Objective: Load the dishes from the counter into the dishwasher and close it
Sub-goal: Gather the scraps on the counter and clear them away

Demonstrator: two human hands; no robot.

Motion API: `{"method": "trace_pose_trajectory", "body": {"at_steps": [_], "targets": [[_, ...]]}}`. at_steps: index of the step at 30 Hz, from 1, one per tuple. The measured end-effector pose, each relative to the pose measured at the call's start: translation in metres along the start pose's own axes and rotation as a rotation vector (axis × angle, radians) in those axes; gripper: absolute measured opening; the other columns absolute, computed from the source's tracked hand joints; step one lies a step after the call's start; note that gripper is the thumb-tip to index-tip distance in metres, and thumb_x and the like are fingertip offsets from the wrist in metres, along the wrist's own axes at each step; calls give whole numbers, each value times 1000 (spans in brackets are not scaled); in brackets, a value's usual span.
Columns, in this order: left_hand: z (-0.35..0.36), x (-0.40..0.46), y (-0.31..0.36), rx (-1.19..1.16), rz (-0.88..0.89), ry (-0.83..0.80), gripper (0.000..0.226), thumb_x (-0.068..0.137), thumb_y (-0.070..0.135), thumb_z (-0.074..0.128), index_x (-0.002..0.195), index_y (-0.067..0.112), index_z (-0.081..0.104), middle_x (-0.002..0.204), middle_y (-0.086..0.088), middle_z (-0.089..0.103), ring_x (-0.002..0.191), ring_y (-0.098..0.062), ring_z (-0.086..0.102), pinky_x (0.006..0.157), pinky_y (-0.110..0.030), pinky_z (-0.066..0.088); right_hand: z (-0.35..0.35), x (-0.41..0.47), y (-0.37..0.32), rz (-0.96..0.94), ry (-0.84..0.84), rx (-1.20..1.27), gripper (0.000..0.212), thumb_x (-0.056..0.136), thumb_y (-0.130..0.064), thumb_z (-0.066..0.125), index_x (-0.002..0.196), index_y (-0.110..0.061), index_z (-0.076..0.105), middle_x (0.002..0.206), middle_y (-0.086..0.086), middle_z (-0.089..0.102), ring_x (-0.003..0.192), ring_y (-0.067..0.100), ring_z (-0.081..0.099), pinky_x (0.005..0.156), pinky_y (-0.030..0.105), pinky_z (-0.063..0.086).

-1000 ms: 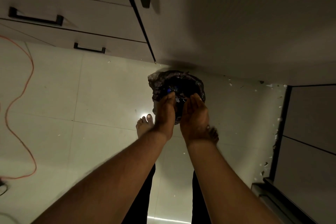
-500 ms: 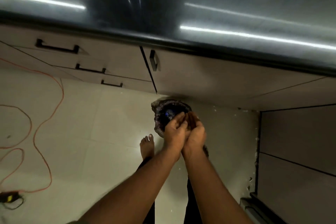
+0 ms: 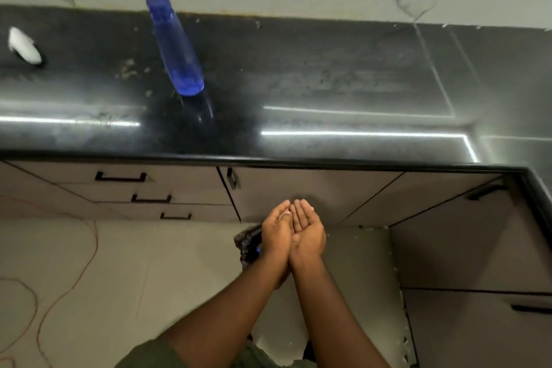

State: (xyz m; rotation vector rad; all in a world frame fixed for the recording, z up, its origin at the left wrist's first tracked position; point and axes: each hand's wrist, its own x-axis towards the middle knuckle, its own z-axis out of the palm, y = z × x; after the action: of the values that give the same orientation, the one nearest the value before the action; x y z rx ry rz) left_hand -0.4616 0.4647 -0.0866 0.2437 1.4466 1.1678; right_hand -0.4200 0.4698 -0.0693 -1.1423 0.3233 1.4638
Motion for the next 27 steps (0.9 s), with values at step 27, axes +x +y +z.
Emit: {"method": "trace_pose_trajectory", "body": {"at_steps": [27], "targets": [[347,-158,-90,374,312,-658,30,105,5,55,130,13,70,122,-3,74,116,-13,70,102,-28,56,-135,3,-393,-551,79,289,27,101,-7,57,120,6,71,104,18,78,104,30,76,79,28,62]]}}
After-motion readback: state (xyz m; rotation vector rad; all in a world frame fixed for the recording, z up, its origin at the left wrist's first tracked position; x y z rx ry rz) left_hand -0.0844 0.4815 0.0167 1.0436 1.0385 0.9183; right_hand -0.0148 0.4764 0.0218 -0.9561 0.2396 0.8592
